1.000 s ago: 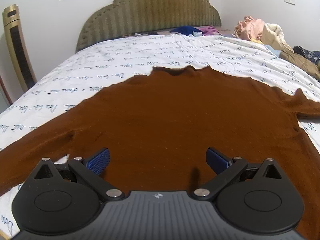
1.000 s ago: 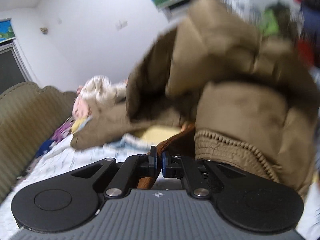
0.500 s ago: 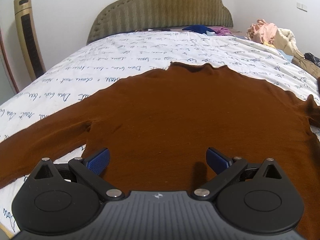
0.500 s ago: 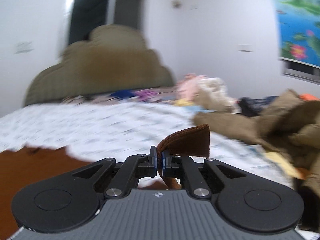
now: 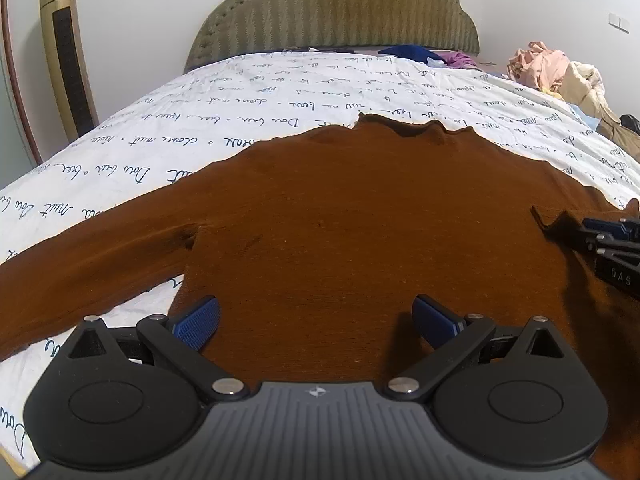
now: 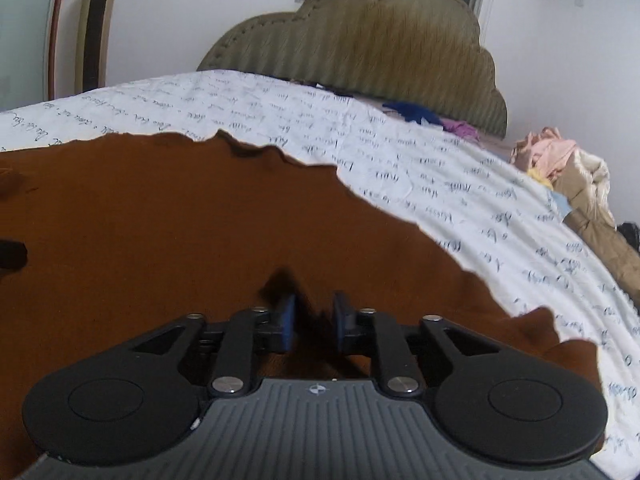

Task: Fold small clothes
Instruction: 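Carry the held sleeve across the sweater body with the right gripper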

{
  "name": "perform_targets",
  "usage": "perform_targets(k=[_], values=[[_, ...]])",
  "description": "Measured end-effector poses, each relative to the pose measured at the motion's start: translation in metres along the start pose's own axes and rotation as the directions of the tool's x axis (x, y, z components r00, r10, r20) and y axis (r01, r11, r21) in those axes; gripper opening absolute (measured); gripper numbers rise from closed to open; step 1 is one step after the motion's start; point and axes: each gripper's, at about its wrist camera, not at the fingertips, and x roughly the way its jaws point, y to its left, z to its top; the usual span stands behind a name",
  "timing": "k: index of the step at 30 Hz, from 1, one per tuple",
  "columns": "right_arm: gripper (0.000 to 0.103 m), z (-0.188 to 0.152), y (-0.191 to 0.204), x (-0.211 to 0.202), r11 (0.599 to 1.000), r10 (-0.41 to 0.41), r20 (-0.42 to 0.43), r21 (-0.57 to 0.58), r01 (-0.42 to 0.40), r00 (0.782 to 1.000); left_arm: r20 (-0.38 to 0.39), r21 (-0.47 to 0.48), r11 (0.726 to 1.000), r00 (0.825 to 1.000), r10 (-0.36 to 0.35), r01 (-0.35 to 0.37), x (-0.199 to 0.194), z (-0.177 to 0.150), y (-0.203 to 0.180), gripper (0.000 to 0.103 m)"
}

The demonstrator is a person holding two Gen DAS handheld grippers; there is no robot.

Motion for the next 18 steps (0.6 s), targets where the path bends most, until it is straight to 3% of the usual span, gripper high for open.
perform_targets(k=[3,7,8,9,13,18], values=[[0.028,0.003,-0.005,-0.002,0.999,0.013,-0.010,0.037,-0.012,1.000,0.000,-0.015,1.000,1.000,-0.002,0.002,-0.001,0.000,0.003,0.103],[0.027,0.009,0.002,-0.002,1.000,-0.003,-0.003,-0.020,0.003,1.000,-0.003,-0.022,1.000,1.000,-0.010,0.010,-0.001,-0.001,0.005,0.103],[0.024,0.009,0.008,-0.002,0.999,0.003,-0.004,-0.050,-0.003,1.000,-0.002,-0.020,1.000,1.000,-0.010,0.010,-0.002,-0.001,0.004,0.103],[0.005,0.010,0.012,-0.002,0.997,0.005,-0.005,-0.083,-0.005,1.000,-0.001,-0.018,1.000,1.000,-0.011,0.011,-0.002,-0.001,0.004,0.103],[0.006,0.016,0.027,-0.006,0.984,-0.034,0.016,-0.175,0.036,0.999,0.006,-0.016,1.000,1.000,-0.007,0.008,-0.004,0.000,0.005,0.103],[0.006,0.043,0.016,-0.010,0.995,-0.021,0.061,-0.095,0.027,0.998,0.008,-0.018,1.000,1.000,-0.007,0.007,-0.006,0.000,0.007,0.103]])
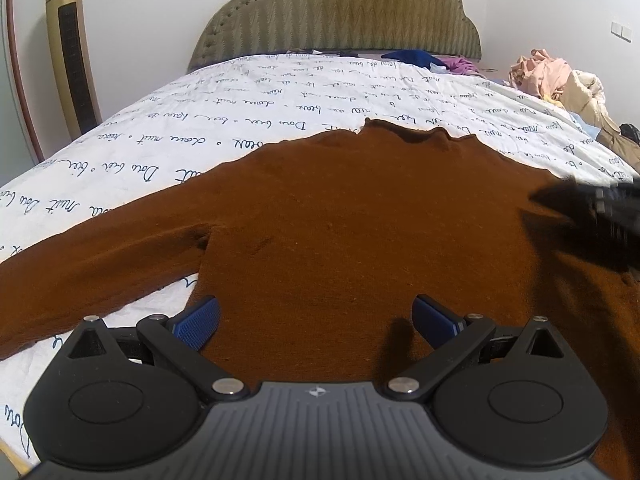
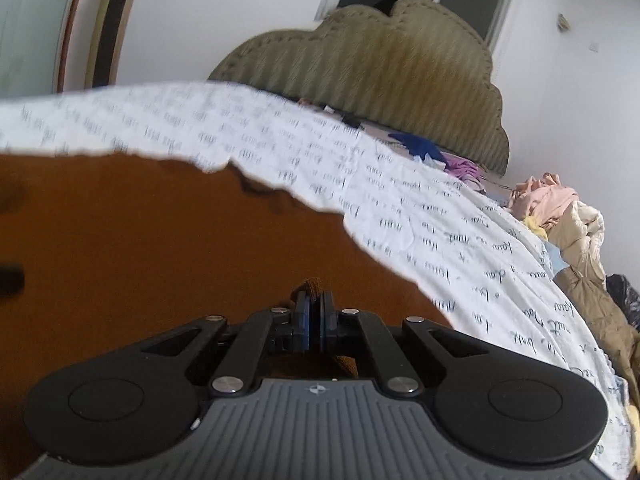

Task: Fold small clothes
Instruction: 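Carry the held sleeve across the sweater body with the right gripper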

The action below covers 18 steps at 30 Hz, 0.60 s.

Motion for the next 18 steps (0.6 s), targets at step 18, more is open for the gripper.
perform_targets(k=[18], values=[[0.006,0.069,0.055,0.024,0.915,0.255,0.137,0.287,-0.284,0.957,0.043,-0.027,0.997,0.996,0.074,-0.073,-0.015,-0.001,0.032,0.103]])
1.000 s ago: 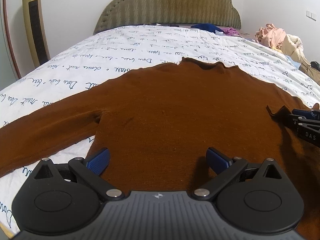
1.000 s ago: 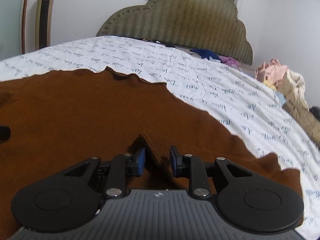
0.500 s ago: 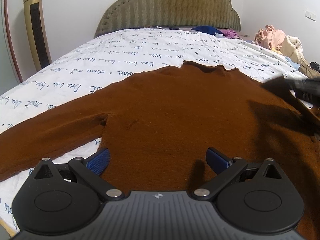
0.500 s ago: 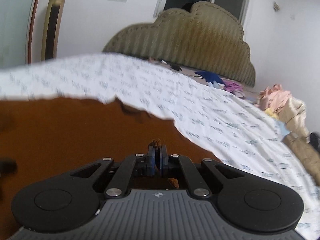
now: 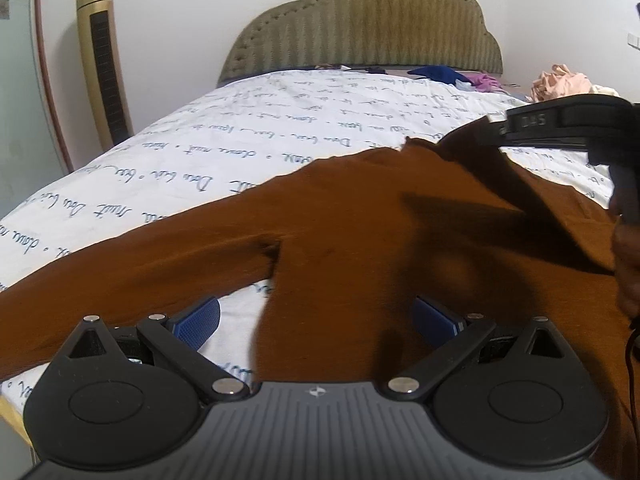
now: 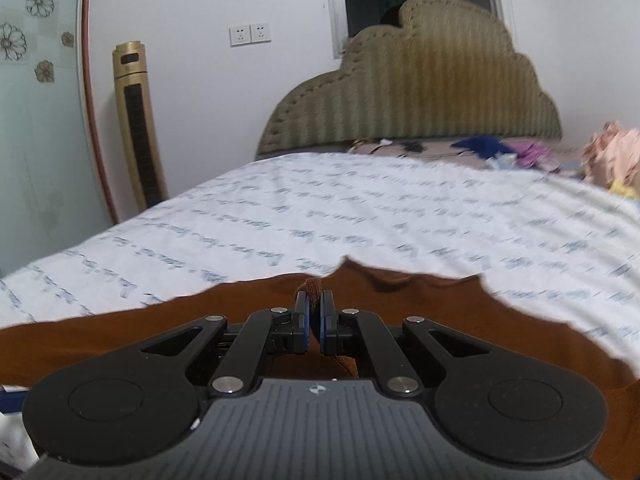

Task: Fold small clothes
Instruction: 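Carry the held sleeve across the sweater body with the right gripper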

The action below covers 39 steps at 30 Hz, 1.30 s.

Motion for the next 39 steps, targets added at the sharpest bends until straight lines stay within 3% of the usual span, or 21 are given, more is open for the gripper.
perform_targets(k=[11,18,23,30,33,34,39], values=[[0.006,-0.004,0.050,0.027,0.993,0.119,-0.042,-0.013,-0.119,0.992,-0.008,-0.051,0.997,0.998,0.063,-0.063,0.000,-0.002,0.030,0.103],[0.007,-0.020,0.060,0.044,0.984,0.179,-0.125,0.016,-0.178,0.976,-0.013,-0.065,0.994,0.996,0.085,-0.086,0.000,-0.003,0.040,0.103],[0.019,-0.034,0.059,0.061,0.973,0.230,-0.233,0.077,-0.218,0.945,-0.022,-0.073,0.993,0.995,0.093,-0.094,0.000,-0.005,0.043,0.103],[0.038,-0.033,0.063,0.038,0.957,0.291,-0.215,0.089,-0.278,0.932,-0.028,-0.066,0.992,0.994,0.103,-0.105,0.000,-0.006,0.042,0.103],[0.055,-0.036,0.060,0.039,0.940,0.339,-0.241,0.136,-0.314,0.909,-0.027,-0.062,0.992,0.994,0.106,-0.108,0.000,-0.006,0.042,0.103],[0.055,-0.038,0.059,0.041,0.938,0.342,-0.256,0.149,-0.313,0.904,-0.026,-0.058,0.992,0.994,0.109,-0.110,0.000,-0.006,0.041,0.103],[0.057,-0.042,0.056,0.024,0.949,0.308,-0.235,0.146,-0.280,0.922,-0.031,-0.058,0.992,0.993,0.114,-0.116,0.002,-0.007,0.042,0.103]])
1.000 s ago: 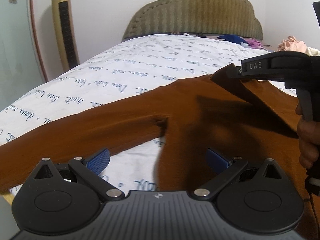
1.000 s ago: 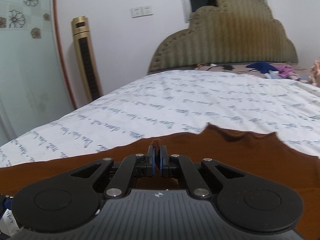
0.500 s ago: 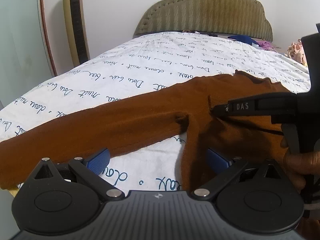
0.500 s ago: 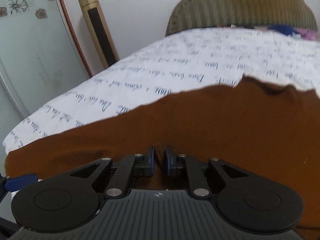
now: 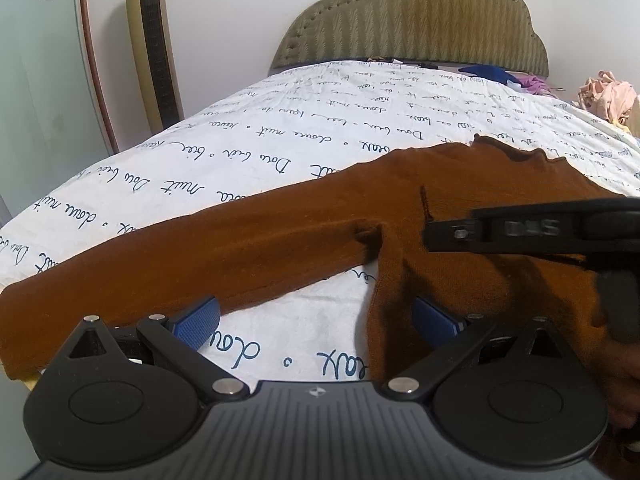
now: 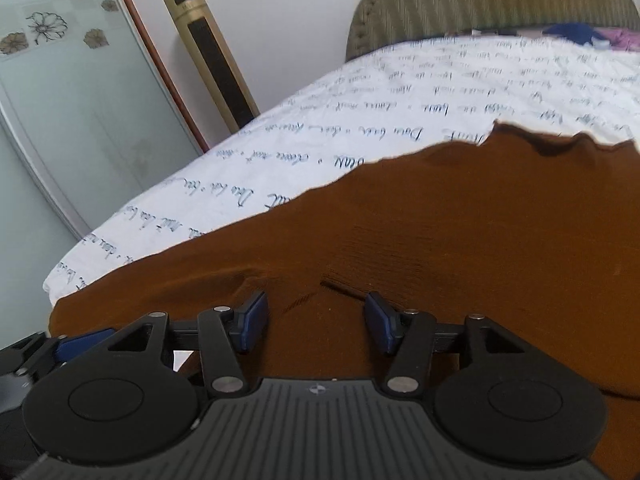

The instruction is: Fold small clothes

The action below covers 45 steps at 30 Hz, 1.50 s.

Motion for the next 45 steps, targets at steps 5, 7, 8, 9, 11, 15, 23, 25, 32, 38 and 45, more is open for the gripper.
perform_targets(k=[5,7,8,9,11,15,23,25,32,38,45], values=[[0.083,-0.014,0.006,-0.036,0.987,-0.123,0.090,-0.091,0.131,0.988,-0.007,-0.015,1.000,1.000,0.008,-0.008,0.001,0.000,0.002,0.103],[0.086,-0.020,0.006,-0.045,0.966,-0.197,0.111,-0.147,0.212,0.974,-0.010,-0.018,1.000,1.000,0.009,-0.009,0.001,0.000,0.002,0.103],[0.087,-0.023,0.007,-0.048,0.952,-0.235,0.122,-0.172,0.254,0.964,-0.011,-0.018,1.000,1.000,0.010,-0.010,0.001,0.000,0.002,0.103],[0.088,-0.026,0.007,-0.051,0.937,-0.267,0.131,-0.195,0.289,0.955,-0.012,-0.017,1.000,1.000,0.012,-0.012,0.001,0.000,0.002,0.103],[0.090,-0.035,0.005,-0.057,0.907,-0.319,0.151,-0.237,0.348,0.936,-0.014,-0.015,1.000,1.000,0.013,-0.013,0.001,0.000,0.001,0.103],[0.097,-0.051,-0.005,-0.071,0.868,-0.387,0.170,-0.263,0.420,0.906,-0.016,-0.026,1.000,1.000,0.015,-0.016,0.001,-0.001,0.002,0.103],[0.102,-0.084,-0.026,-0.093,0.818,-0.459,0.208,-0.281,0.502,0.864,-0.062,-0.248,0.969,0.998,0.003,-0.018,0.004,-0.002,0.039,0.103],[0.103,-0.087,-0.032,-0.093,0.839,-0.441,0.200,-0.255,0.481,0.875,-0.068,-0.354,0.935,0.998,-0.009,-0.016,0.003,-0.005,0.059,0.103],[0.103,-0.090,-0.039,-0.094,0.863,-0.422,0.204,-0.208,0.460,0.883,0.087,-0.758,0.636,0.989,-0.124,0.146,0.000,-0.036,0.144,0.103],[0.103,-0.091,-0.047,-0.098,0.882,-0.409,0.202,-0.165,0.442,0.890,0.148,-0.883,0.455,0.988,0.035,0.116,-0.005,-0.043,0.196,0.103],[0.103,-0.090,-0.054,-0.097,0.898,-0.401,0.187,-0.115,0.425,0.897,0.135,-0.958,0.280,0.957,0.256,0.060,-0.013,-0.057,0.247,0.095]])
